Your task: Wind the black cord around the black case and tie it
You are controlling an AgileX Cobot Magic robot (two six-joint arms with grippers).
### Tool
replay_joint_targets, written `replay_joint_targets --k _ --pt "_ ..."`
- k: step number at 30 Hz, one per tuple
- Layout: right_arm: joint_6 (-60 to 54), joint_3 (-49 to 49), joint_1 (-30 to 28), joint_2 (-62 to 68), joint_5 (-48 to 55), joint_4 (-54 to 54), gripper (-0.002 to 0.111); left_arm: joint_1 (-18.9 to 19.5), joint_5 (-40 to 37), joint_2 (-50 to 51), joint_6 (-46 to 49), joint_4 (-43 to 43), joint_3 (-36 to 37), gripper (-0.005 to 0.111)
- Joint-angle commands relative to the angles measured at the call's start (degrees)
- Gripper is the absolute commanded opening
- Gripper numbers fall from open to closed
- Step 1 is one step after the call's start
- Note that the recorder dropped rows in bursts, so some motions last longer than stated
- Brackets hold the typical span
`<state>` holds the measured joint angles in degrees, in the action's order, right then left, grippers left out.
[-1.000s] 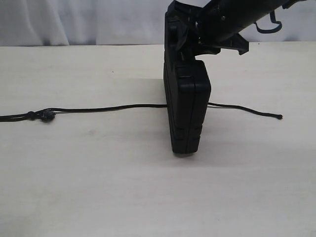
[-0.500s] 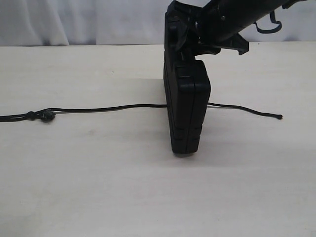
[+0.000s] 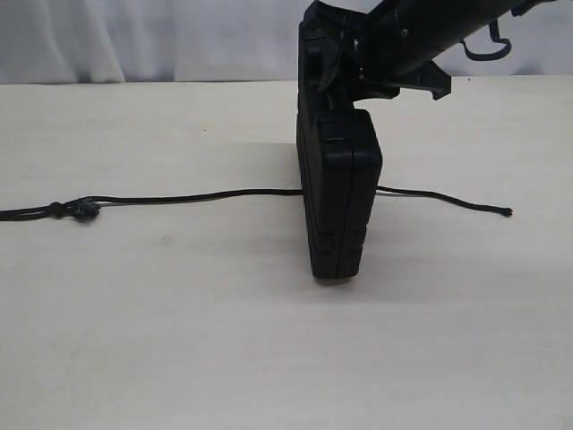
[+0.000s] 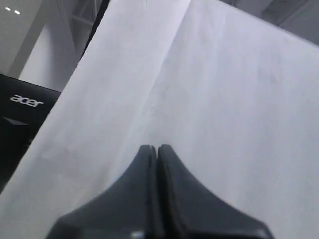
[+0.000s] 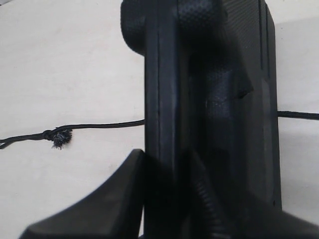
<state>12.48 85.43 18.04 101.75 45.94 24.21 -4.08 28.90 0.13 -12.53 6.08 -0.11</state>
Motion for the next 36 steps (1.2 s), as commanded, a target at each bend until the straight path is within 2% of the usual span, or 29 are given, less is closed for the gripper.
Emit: replay_joint_targets --k 1,4,8,9,13,17,19,21,26,27,30,33,36 --pt "0.27 -0.20 0.14 0.21 0.39 0.87 0.004 0.02 -4.16 0.62 -7.36 -2.29 -3.49 0.000" --pt "0.27 -0.20 0.14 0.21 0.39 0.87 0.004 0.02 -18.18 7.10 -7.25 -2.59 -11.15 0.000" --pt "0.27 -0.20 0.14 0.21 0.39 0.87 0.004 0.02 -36.37 22.14 -5.55 -5.76 -24.35 0.000" --pt "0.27 -0.20 0.14 0.21 0.39 0.87 0.004 0.02 -41.74 26.37 -3.54 -6.08 -27.73 0.000" --pt "0.27 -0.20 0.14 0.21 0.39 0.87 0.004 0.02 -54.81 41.74 7.90 -5.43 -38.34 0.000" --pt "0.27 -0.20 0.14 0.21 0.39 0.87 0.004 0.02 -66.25 58.32 24.72 3.51 -46.94 0.000" --pt "0.27 -0.20 0.14 0.21 0.39 0.87 0.004 0.02 -66.68 64.91 30.85 7.78 -48.71 0.001" --pt "0.27 -0.20 0.14 0.21 0.39 0.87 0.004 0.02 -66.82 71.15 36.90 10.75 -49.97 0.010" --pt "0.27 -0.20 0.14 0.21 0.39 0.87 0.004 0.02 -64.99 82.82 40.55 9.17 -51.09 0.050" --pt "0.27 -0.20 0.14 0.21 0.39 0.87 0.004 0.02 -64.83 84.28 40.55 8.93 -51.09 0.054" --pt "0.27 -0.20 0.14 0.21 0.39 0.87 0.004 0.02 -65.55 89.83 38.67 3.98 -52.44 0.057" --pt "0.27 -0.20 0.14 0.21 0.39 0.87 0.004 0.02 -68.59 96.04 34.70 -4.48 -56.17 0.057" --pt "0.27 -0.20 0.14 0.21 0.39 0.87 0.004 0.02 -70.50 101.85 37.46 -7.07 -59.82 0.057"
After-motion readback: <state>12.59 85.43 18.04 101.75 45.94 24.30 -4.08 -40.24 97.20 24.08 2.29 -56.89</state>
